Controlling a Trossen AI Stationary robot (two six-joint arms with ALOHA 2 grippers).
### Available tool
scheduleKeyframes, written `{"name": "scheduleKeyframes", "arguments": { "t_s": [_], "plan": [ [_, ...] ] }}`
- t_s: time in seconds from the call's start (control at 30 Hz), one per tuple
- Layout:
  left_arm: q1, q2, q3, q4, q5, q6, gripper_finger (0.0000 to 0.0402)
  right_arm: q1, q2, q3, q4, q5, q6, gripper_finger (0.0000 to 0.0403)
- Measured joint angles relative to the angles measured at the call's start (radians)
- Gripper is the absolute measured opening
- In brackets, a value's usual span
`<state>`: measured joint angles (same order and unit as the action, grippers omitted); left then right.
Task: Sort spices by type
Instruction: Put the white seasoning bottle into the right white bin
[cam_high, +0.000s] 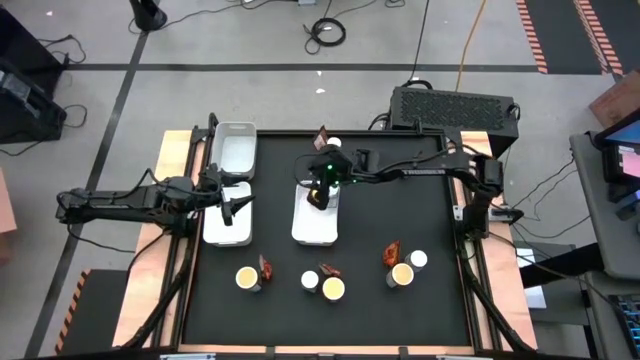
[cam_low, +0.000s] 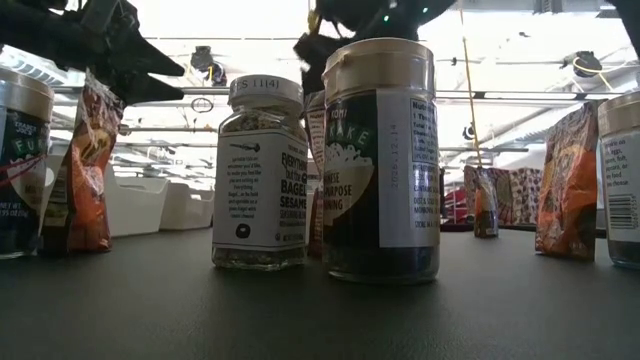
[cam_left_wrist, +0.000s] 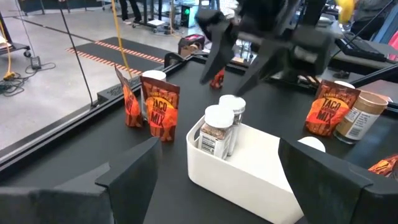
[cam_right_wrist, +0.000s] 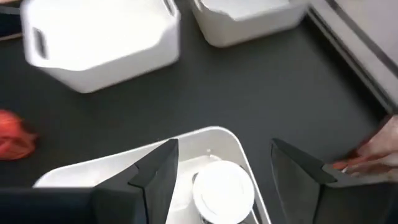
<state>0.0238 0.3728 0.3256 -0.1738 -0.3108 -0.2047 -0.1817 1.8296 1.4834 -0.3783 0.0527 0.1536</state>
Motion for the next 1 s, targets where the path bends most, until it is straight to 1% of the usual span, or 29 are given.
{"name": "scheduleKeyframes", "arguments": {
  "t_s": [0.17, 0.23, 0.37, 0.47, 0.57, 0.73, 0.83, 0.97, 1.0],
  "plan": [
    [0.000, 0.000, 0.000, 0.000, 0.000, 0.000, 0.0327, 0.037, -0.081, 0.000, -0.021, -0.136, -0.078, 0.0210],
    [0.000, 0.000, 0.000, 0.000, 0.000, 0.000, 0.0327, 0.063, -0.112, 0.000, -0.039, -0.162, -0.096, 0.0210],
    [0.000, 0.000, 0.000, 0.000, 0.000, 0.001, 0.0327, 0.129, -0.162, 0.000, -0.068, -0.160, -0.110, 0.0210],
    [0.000, 0.000, 0.000, 0.000, 0.000, 0.008, 0.0327, 0.180, -0.175, 0.000, -0.066, -0.159, -0.078, 0.0210],
    [0.000, 0.000, 0.000, 0.000, 0.008, 0.009, 0.0327, 0.226, -0.174, 0.000, -0.061, -0.159, -0.035, 0.0210],
    [0.000, 0.000, 0.000, 0.000, 0.071, 0.003, 0.0327, 0.305, -0.164, 0.000, -0.040, -0.157, 0.014, 0.0210],
    [0.000, 0.000, 0.000, 0.000, 0.101, 0.003, 0.0327, 0.355, -0.148, 0.000, 0.020, -0.157, 0.038, 0.0210],
    [0.000, 0.000, 0.000, 0.004, 0.104, 0.003, 0.0327, 0.410, -0.133, 0.006, 0.077, -0.156, 0.095, 0.0210],
    [0.000, 0.000, 0.000, 0.009, 0.110, 0.003, 0.0327, 0.422, -0.126, 0.020, 0.064, -0.153, 0.106, 0.0210]
  ]
}}
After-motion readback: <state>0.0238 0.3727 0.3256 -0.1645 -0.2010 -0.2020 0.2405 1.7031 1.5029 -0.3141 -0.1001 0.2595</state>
